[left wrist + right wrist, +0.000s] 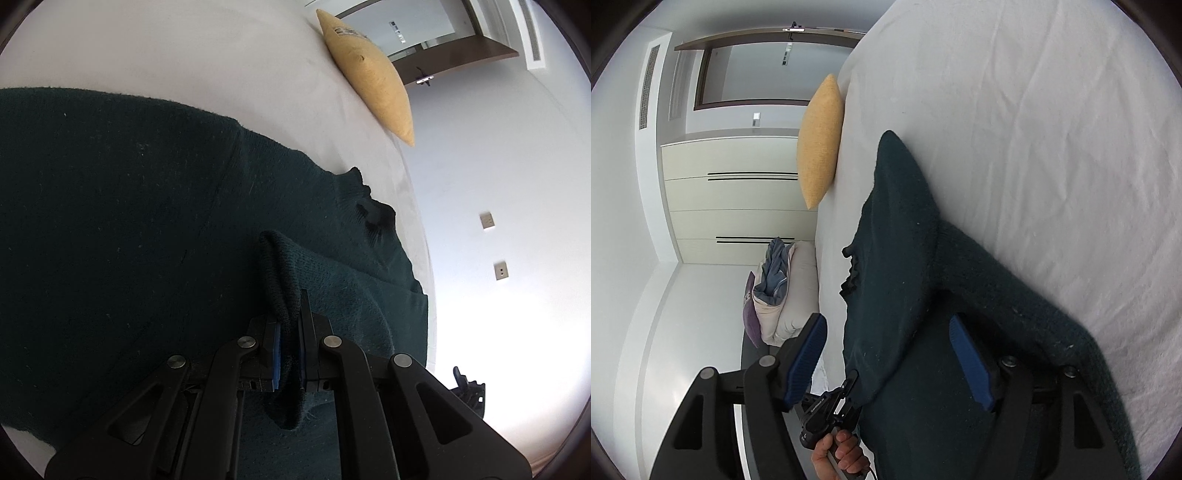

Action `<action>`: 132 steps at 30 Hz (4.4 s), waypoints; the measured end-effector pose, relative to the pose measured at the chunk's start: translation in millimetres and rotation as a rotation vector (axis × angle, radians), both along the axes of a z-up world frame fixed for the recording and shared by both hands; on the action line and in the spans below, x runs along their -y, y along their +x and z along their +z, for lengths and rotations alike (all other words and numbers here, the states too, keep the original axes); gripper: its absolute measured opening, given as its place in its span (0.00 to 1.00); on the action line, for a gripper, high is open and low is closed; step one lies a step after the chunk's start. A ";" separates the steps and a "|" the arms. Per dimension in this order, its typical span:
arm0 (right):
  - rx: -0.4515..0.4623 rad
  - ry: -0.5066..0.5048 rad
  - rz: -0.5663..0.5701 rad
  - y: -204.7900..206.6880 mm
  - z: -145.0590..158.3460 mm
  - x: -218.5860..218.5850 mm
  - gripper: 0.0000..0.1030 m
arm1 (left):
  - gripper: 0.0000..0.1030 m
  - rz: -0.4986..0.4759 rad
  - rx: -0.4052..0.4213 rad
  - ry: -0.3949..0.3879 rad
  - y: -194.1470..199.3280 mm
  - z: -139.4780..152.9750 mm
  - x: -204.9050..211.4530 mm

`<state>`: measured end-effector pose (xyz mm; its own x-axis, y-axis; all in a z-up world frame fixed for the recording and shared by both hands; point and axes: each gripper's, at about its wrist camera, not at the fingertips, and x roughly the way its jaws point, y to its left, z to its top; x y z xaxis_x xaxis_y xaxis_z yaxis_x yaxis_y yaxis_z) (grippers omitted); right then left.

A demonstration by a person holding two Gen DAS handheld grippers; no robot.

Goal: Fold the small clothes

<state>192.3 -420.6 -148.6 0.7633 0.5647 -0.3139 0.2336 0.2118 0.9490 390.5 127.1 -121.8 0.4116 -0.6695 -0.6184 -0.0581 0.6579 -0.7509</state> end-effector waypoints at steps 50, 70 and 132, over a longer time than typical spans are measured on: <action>0.050 -0.271 0.292 143.3 49.8 24.0 0.47 | 0.06 -0.031 0.042 0.026 -3.6 -7.5 9.2; -0.009 -0.179 0.489 78.4 7.2 8.8 0.41 | 0.07 -0.036 0.061 -0.017 -5.7 -18.6 7.0; 0.174 -0.157 0.467 12.4 102.6 -180.0 0.69 | 0.59 1.096 -0.048 -0.464 -232.1 -28.6 -378.4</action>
<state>204.7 -240.6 -46.0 0.4892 0.8140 -0.3131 -0.0779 0.3983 0.9139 158.4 505.5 -150.4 0.8868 -0.1393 -0.4407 -0.4549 -0.0937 -0.8856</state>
